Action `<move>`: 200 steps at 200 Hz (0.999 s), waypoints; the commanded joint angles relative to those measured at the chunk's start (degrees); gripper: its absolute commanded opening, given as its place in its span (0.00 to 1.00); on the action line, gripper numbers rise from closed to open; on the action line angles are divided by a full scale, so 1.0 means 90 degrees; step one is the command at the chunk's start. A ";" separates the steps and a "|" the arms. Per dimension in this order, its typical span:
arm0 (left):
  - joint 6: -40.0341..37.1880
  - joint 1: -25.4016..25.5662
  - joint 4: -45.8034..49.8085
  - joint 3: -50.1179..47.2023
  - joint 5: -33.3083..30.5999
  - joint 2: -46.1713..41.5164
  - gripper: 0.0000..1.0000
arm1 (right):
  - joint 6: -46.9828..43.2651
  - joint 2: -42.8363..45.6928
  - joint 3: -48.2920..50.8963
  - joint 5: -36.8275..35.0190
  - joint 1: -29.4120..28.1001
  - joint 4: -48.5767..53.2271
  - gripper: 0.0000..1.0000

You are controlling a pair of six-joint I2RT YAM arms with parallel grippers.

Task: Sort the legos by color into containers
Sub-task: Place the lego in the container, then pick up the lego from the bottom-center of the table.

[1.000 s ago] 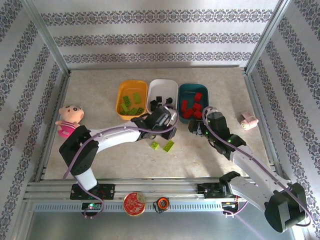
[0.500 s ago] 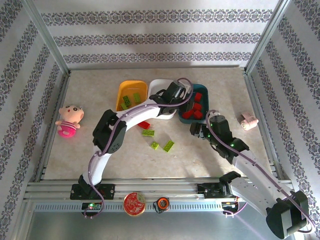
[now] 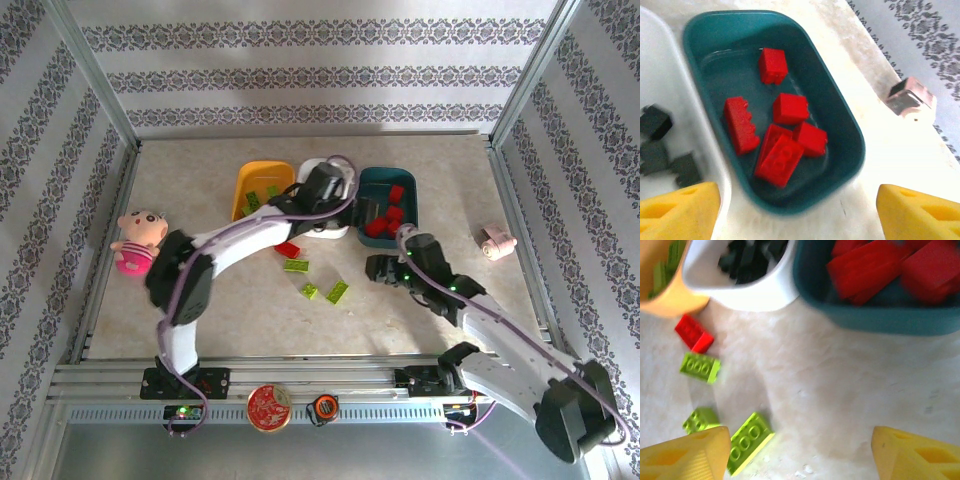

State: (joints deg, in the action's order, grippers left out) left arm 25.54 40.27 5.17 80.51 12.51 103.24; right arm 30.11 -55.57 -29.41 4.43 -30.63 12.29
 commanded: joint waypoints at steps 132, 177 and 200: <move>0.1062 -0.0070 -0.0256 -0.6112 -0.1358 -0.6584 1.00 | 0.1546 -0.3445 -0.1362 -0.2236 -0.2443 -0.0396 0.77; 0.1028 -0.0070 0.0012 -0.6321 -0.1650 -0.7232 1.00 | 0.1640 -0.3994 -0.1549 -0.2385 -0.2534 -0.0300 0.71; 0.0924 -0.0070 0.0225 -0.6294 -0.1774 -0.7424 1.00 | 0.1611 -0.4021 -0.1437 -0.2386 -0.2534 -0.0281 0.63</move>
State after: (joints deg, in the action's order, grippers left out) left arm 34.57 40.10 3.99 23.88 -0.91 38.33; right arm 43.86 -91.24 -42.26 -14.68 -52.77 9.26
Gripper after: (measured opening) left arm 0.997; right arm 0.663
